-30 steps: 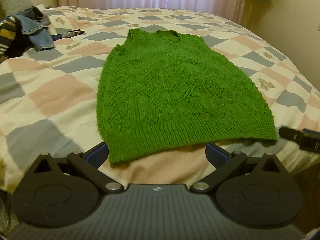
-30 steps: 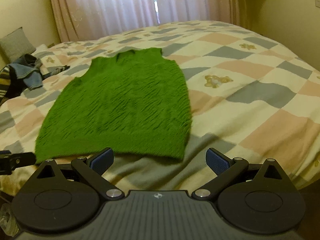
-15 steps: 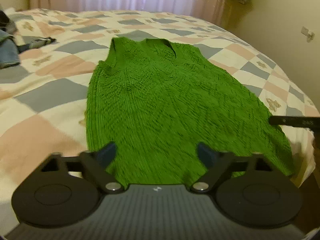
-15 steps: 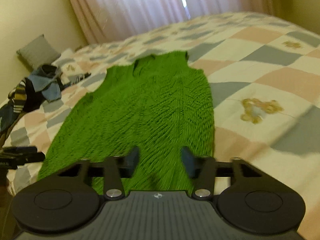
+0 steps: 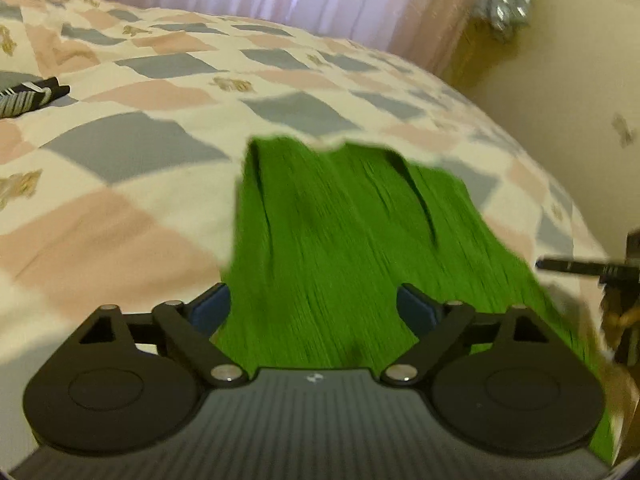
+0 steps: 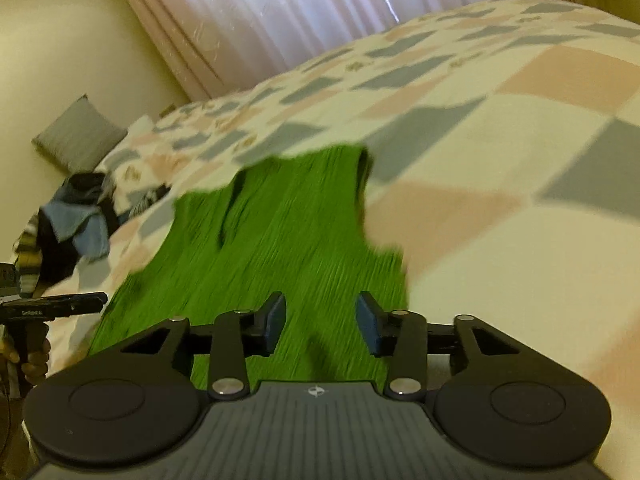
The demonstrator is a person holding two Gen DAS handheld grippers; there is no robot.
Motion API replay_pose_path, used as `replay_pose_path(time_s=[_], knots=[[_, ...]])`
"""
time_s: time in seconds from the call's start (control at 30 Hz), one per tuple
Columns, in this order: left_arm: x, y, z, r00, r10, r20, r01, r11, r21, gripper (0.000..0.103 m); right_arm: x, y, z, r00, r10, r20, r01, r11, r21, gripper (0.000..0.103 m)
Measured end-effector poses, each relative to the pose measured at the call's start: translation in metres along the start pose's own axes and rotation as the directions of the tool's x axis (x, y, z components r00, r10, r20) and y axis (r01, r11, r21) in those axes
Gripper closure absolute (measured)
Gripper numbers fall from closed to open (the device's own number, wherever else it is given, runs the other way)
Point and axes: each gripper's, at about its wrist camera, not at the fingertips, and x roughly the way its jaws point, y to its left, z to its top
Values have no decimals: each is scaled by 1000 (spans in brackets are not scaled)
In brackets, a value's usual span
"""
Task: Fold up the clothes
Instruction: 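Grasp the vest hem with both grippers and lift it toward the neckline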
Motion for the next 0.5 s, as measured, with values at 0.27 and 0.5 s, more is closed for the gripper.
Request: replay_pose_path(time_s=[0.27, 0.5], knots=[[83, 36, 66, 998, -59, 3, 59, 995, -80, 8, 92, -40, 81, 999, 29, 20, -30, 999, 43, 47], [130, 46, 83, 992, -126, -28, 122, 986, -117, 11, 150, -65, 105, 993, 116, 0, -114, 978, 173, 44]])
